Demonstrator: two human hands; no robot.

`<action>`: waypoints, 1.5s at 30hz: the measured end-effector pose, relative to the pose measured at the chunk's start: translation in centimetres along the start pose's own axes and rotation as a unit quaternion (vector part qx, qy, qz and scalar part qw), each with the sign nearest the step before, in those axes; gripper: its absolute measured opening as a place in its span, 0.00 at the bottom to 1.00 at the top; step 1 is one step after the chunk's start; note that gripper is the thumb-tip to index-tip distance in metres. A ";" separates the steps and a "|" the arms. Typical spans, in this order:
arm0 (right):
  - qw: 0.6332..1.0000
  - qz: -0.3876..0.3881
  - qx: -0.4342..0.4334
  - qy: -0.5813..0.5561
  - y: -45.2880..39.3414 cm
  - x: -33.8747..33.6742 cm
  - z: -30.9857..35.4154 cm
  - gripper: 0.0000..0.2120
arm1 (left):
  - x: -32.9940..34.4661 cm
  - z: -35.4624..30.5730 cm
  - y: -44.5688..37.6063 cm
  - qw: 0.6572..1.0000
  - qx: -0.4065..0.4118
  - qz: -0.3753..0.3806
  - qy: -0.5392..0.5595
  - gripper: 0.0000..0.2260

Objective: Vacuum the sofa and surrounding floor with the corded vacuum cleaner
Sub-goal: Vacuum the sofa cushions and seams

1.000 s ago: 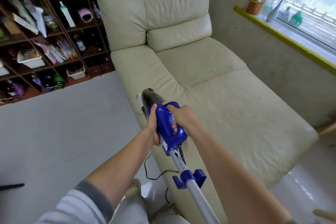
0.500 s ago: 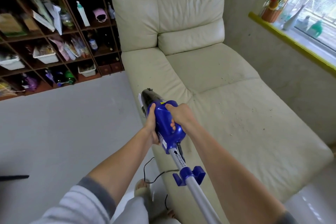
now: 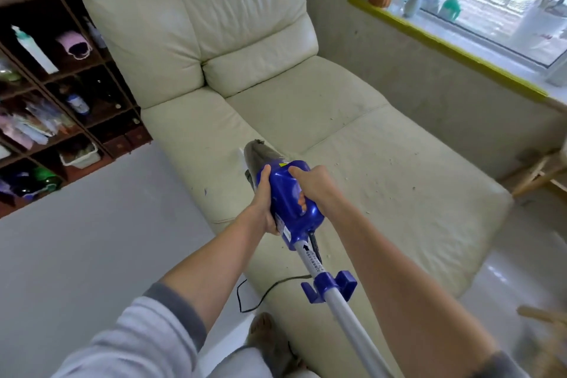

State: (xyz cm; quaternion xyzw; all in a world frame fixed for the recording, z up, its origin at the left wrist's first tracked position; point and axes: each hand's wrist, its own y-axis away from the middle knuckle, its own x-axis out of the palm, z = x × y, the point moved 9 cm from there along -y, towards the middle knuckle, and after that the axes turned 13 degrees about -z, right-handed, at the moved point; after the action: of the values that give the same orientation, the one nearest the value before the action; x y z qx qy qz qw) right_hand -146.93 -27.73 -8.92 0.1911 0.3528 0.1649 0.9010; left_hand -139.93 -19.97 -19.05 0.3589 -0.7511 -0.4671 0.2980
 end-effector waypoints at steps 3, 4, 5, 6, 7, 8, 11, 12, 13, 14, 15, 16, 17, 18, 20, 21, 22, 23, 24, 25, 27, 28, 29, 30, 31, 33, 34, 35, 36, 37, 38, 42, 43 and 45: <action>0.999 -0.022 0.026 0.002 -0.5 -1.4 -1.5 0.19 | 1.8 0.8 -0.4 0.999 -0.014 0.008 -0.033 0.34; 0.999 -0.028 0.038 -0.007 -0.6 -2.1 -2.0 0.18 | 2.7 1.0 -0.3 0.999 -0.020 0.018 -0.041 0.34; 0.998 -0.029 0.047 -0.016 -0.6 -2.4 -2.2 0.18 | 3.1 1.1 -0.3 0.998 -0.019 0.022 -0.048 0.33; 0.997 -0.034 0.058 -0.024 -0.7 -3.0 -2.7 0.17 | 3.8 1.3 -0.3 0.998 -0.018 0.025 -0.061 0.33; 0.996 -0.042 0.067 -0.029 -0.8 -3.8 -3.2 0.17 | 4.7 1.7 -0.2 0.997 -0.020 0.031 -0.073 0.33; 0.996 -0.049 0.073 -0.028 -1.0 -4.5 -3.7 0.17 | 5.4 2.1 0.0 0.996 -0.022 0.039 -0.080 0.33; 0.994 -0.067 0.088 -0.021 -1.5 -6.0 -5.1 0.17 | 7.2 3.0 0.2 0.994 -0.019 0.047 -0.097 0.34; 0.993 -0.068 0.093 -0.025 -1.6 -6.4 -5.6 0.17 | 7.6 3.5 0.3 0.993 -0.021 0.047 -0.103 0.34; 0.993 -0.066 0.096 -0.027 -1.5 -6.5 -5.9 0.16 | 7.7 3.7 0.4 0.993 -0.022 0.046 -0.107 0.34; 0.993 -0.065 0.099 -0.026 -1.5 -6.6 -6.2 0.16 | 7.7 4.0 0.5 0.993 -0.023 0.045 -0.109 0.35; 0.993 -0.065 0.100 -0.022 -1.3 -6.7 -6.3 0.17 | 7.7 4.1 0.5 0.993 -0.022 0.044 -0.109 0.34; 0.993 -0.062 0.097 -0.018 -1.2 -6.6 -6.4 0.17 | 7.5 4.3 0.7 0.994 -0.019 0.042 -0.103 0.34; 0.994 -0.061 0.092 -0.016 -1.1 -6.5 -6.3 0.18 | 7.3 4.3 0.8 0.994 -0.017 0.041 -0.099 0.33; 0.994 -0.061 0.086 -0.014 -1.0 -6.4 -6.2 0.18 | 7.1 4.3 0.8 0.995 -0.017 0.041 -0.094 0.33; 0.996 -0.054 0.073 -0.012 -0.5 -6.2 -6.1 0.18 | 6.6 4.6 1.2 0.996 -0.019 0.037 -0.079 0.32; 0.996 -0.051 0.070 -0.015 -0.3 -6.1 -6.0 0.18 | 6.4 4.7 1.4 0.996 -0.018 0.035 -0.076 0.32; 0.997 -0.046 0.064 -0.016 0.1 -6.0 -6.0 0.18 | 6.0 5.0 1.6 0.997 -0.016 0.033 -0.069 0.32; 0.997 -0.044 0.061 -0.017 0.4 -6.0 -6.0 0.19 | 5.8 5.2 1.7 0.997 -0.015 0.034 -0.066 0.33; 0.997 -0.041 0.056 -0.015 0.7 -5.9 -6.0 0.19 | 5.6 5.4 1.8 0.997 -0.013 0.035 -0.062 0.33; 0.998 -0.035 0.047 -0.008 1.2 -5.7 -6.0 0.19 | 5.2 5.8 2.1 0.998 -0.011 0.035 -0.052 0.35; 0.999 -0.027 0.033 0.005 1.9 -5.5 -6.0 0.20 | 4.8 6.5 2.5 0.999 -0.010 0.035 -0.037 0.36; 1.000 -0.019 0.021 0.010 2.5 -5.2 -6.0 0.20 | 4.2 6.9 2.8 0.999 -0.007 0.032 -0.026 0.35; 1.000 -0.014 0.016 0.010 2.7 -5.0 -6.0 0.20 | 4.0 7.1 3.0 0.999 -0.006 0.031 -0.020 0.34; 1.000 -0.008 0.008 0.014 3.2 -4.8 -6.1 0.20 | 3.5 7.4 3.3 1.000 -0.001 0.028 -0.012 0.34; 1.000 -0.003 0.003 0.017 3.6 -4.5 -6.2 0.20 | 3.0 7.7 3.4 1.000 0.003 0.023 -0.007 0.34; 1.000 0.008 -0.011 0.020 4.4 -3.8 -6.6 0.19 | 2.0 8.5 4.0 1.000 0.011 0.015 0.004 0.33; 0.999 0.013 -0.019 0.023 4.8 -3.5 -6.8 0.19 | 1.6 8.9 4.3 1.000 0.012 0.015 0.012 0.32; 0.999 0.018 -0.026 0.028 5.2 -3.1 -6.9 0.20 | 1.2 9.3 4.7 1.000 0.011 0.017 0.021 0.32; 0.999 0.021 -0.031 0.031 5.5 -2.9 -7.1 0.20 | 0.9 9.6 5.1 0.999 0.012 0.020 0.033 0.32; 0.999 0.027 -0.035 0.032 6.0 -2.5 -7.3 0.20 | 0.6 10.1 5.4 0.999 0.014 0.026 0.045 0.34; 0.998 0.030 -0.036 0.032 6.3 -2.4 -7.5 0.20 | 0.5 10.4 5.7 0.998 0.017 0.031 0.049 0.35; 0.998 0.038 -0.035 0.035 7.4 -2.1 -8.3 0.20 | -0.2 11.7 6.5 0.998 0.018 0.030 0.053 0.37; 0.998 0.039 -0.035 0.036 7.9 -2.0 -8.7 0.20 | -0.5 12.2 6.8 0.998 0.015 0.031 0.055 0.37; 0.998 0.038 -0.034 0.035 8.5 -2.0 -9.2 0.21 | -1.1 12.8 6.7 0.998 0.015 0.023 0.056 0.36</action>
State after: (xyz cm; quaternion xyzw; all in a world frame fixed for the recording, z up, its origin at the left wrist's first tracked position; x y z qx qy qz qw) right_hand -156.06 -19.10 -10.11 0.1680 0.3706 0.2174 0.8872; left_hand -151.05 -10.79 -17.97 0.3720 -0.7482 -0.4277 0.3449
